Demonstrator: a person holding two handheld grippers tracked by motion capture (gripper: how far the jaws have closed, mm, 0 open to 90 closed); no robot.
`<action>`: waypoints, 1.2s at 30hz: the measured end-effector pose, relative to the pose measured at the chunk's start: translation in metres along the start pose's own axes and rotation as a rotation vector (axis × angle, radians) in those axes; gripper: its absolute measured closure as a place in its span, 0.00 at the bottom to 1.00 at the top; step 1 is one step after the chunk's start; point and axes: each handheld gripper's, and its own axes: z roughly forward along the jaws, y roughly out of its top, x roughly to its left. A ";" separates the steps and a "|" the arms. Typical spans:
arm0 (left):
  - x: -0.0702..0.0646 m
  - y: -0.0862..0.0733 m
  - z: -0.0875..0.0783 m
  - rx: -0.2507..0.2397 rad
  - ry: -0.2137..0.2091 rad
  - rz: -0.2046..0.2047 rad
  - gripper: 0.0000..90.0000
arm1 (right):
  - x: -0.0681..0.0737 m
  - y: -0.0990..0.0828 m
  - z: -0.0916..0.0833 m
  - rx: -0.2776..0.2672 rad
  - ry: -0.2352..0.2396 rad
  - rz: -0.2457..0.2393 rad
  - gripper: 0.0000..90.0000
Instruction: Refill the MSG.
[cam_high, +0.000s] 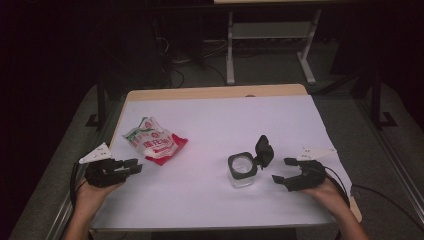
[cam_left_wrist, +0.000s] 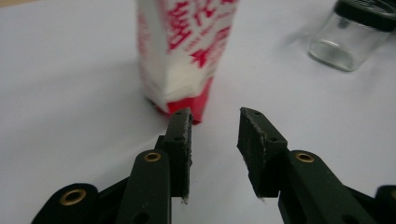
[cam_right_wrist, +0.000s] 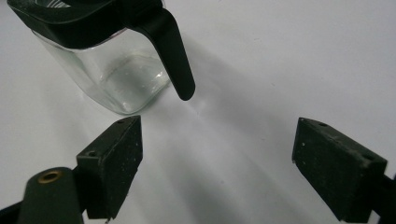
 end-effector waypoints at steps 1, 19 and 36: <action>0.002 0.001 0.001 -0.002 0.008 0.001 0.70 | 0.000 0.000 0.000 0.000 0.000 0.000 0.17; 0.018 0.027 0.029 -0.070 0.041 0.036 0.58 | 0.000 0.000 0.000 0.002 0.000 0.005 0.17; 0.016 0.035 0.043 -0.078 0.043 0.064 0.96 | -0.003 0.003 0.002 -0.007 0.007 0.003 0.17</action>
